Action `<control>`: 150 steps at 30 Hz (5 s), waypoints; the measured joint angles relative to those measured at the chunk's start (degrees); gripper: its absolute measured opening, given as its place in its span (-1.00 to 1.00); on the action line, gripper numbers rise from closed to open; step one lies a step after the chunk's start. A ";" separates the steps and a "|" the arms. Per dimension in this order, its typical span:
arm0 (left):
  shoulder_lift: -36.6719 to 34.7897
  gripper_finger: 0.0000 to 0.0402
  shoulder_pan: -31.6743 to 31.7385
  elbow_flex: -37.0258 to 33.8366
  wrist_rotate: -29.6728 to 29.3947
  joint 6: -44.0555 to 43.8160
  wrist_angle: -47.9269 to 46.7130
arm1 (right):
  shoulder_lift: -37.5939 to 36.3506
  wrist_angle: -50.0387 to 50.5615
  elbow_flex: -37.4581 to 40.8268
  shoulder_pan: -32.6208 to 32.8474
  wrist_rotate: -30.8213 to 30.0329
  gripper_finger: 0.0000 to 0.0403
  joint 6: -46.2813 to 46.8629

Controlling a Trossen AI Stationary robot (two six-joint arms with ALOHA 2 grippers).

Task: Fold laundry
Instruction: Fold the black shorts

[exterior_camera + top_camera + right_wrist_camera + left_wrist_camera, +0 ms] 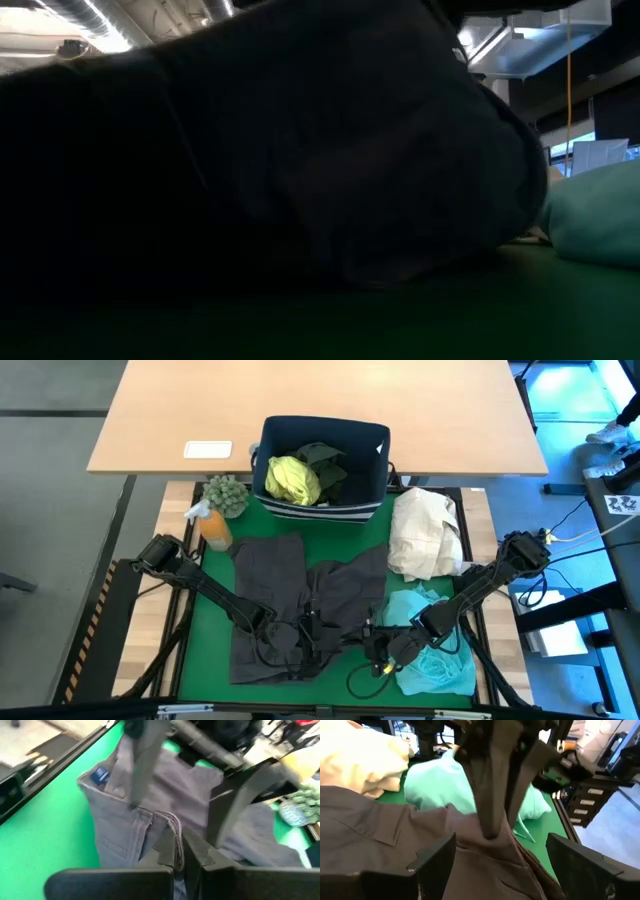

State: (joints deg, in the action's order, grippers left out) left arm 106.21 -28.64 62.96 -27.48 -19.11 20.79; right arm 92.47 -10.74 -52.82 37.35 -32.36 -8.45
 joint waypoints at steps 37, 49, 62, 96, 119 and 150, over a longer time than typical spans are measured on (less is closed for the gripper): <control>-0.11 -0.98 -3.46 0.00 -7.26 0.93 -9.65 | -3.63 29.43 -10.44 -1.59 4.51 -0.13 0.19; -0.20 -0.99 -6.43 0.00 -9.71 1.96 -9.70 | -3.37 43.26 -2.15 -1.11 4.05 0.16 11.60; -0.22 -1.00 -6.72 0.00 -9.69 1.70 -9.72 | -3.34 38.63 7.69 -9.15 4.99 0.16 11.56; -5.11 -1.00 -12.84 0.00 -8.80 6.85 -6.79 | -14.60 65.60 -13.46 -4.30 -16.30 -0.97 6.81; -8.04 -1.00 -21.80 0.04 -22.59 12.81 -5.99 | -14.60 65.81 -11.36 -3.26 3.62 -0.61 19.11; -8.04 -1.00 -21.77 0.04 -22.57 7.07 -12.02 | -14.62 63.01 5.63 -17.88 12.65 -0.23 19.07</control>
State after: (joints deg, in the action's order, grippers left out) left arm 98.17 -50.41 63.00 -50.04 -12.05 8.78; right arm 77.84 52.27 -47.19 19.46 -19.71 10.62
